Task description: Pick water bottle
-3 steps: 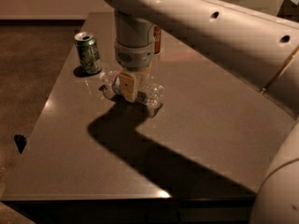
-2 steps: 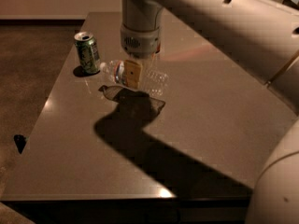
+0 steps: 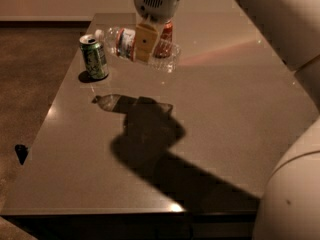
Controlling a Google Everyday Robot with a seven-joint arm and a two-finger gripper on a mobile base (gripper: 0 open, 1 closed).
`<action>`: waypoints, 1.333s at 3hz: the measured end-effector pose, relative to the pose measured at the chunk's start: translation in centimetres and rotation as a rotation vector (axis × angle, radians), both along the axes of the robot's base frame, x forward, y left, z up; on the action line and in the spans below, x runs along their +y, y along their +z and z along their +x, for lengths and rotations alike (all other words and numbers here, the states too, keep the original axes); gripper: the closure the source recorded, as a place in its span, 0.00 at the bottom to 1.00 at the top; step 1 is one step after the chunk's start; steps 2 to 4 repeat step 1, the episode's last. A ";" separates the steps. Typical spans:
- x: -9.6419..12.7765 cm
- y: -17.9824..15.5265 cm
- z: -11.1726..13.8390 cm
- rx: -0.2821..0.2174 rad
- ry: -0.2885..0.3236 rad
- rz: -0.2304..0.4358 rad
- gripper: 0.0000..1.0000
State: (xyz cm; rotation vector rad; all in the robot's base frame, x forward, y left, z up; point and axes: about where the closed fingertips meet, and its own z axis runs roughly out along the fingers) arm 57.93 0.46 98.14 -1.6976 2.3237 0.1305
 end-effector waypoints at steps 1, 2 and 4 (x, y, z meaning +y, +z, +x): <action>0.6 0.7 0.8 -0.039 0.005 0.029 1.00; 0.6 0.7 0.8 -0.039 0.005 0.029 1.00; 0.6 0.7 0.8 -0.039 0.005 0.029 1.00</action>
Offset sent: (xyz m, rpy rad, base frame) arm 0.0000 0.0000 0.0000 0.0000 0.0000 0.0000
